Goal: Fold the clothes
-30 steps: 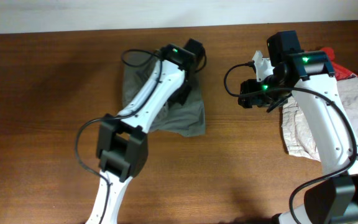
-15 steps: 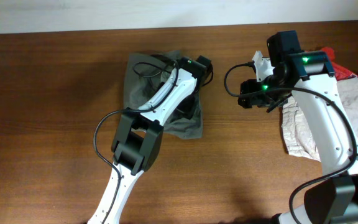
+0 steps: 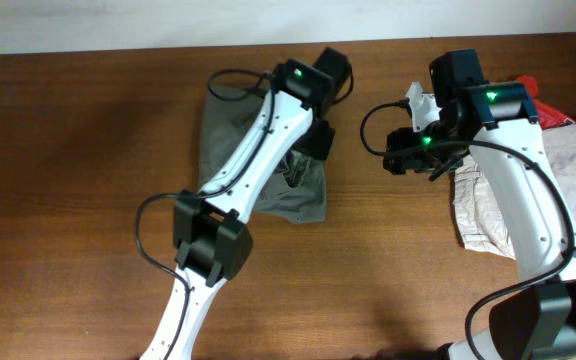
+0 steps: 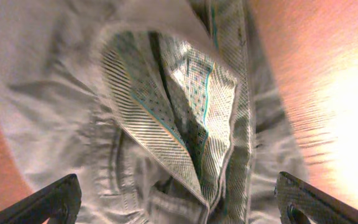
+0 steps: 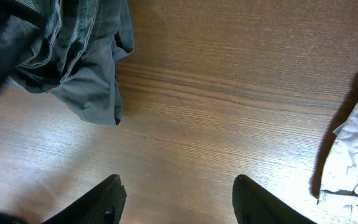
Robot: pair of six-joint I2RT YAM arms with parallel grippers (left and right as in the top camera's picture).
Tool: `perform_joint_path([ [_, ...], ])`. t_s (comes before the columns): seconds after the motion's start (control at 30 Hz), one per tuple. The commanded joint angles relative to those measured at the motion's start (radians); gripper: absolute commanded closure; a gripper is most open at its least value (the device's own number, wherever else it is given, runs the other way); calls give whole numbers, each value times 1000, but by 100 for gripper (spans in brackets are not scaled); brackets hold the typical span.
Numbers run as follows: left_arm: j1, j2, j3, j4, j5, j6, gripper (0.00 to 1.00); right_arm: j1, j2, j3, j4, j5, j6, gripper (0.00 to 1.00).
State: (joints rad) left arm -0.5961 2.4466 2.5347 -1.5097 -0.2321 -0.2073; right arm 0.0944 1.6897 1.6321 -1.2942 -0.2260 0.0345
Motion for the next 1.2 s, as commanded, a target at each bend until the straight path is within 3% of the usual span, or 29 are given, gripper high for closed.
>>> perform_joint_path([
  [0.0, 63, -39, 58, -33, 27, -16, 9, 2, 0, 0, -1, -9, 7, 39],
  [0.07, 105, -39, 63, -43, 28, -17, 37, 3, 0, 0, -1, -9, 7, 39],
  [0.17, 182, -35, 53, -30, 81, -46, 100, 3, 0, 0, 0, -9, 7, 39],
  [0.33, 280, -18, -39, 87, 367, 41, 100, 3, 0, 0, 1, -9, 7, 39],
  [0.5, 262, -6, -222, 280, 477, 105, 100, 3, 0, 0, 0, -9, 7, 39],
  [0.67, 210, -6, -347, 385, 483, 105, 100, 3, 0, 0, -1, -9, 7, 39],
  [1.0, 93, -8, -352, 362, 475, 278, 100, 3, 0, 0, -1, -9, 7, 39],
  [1.17, 99, -31, -349, 323, 329, 193, 100, 4, 0, 0, 2, -13, 7, 40],
])
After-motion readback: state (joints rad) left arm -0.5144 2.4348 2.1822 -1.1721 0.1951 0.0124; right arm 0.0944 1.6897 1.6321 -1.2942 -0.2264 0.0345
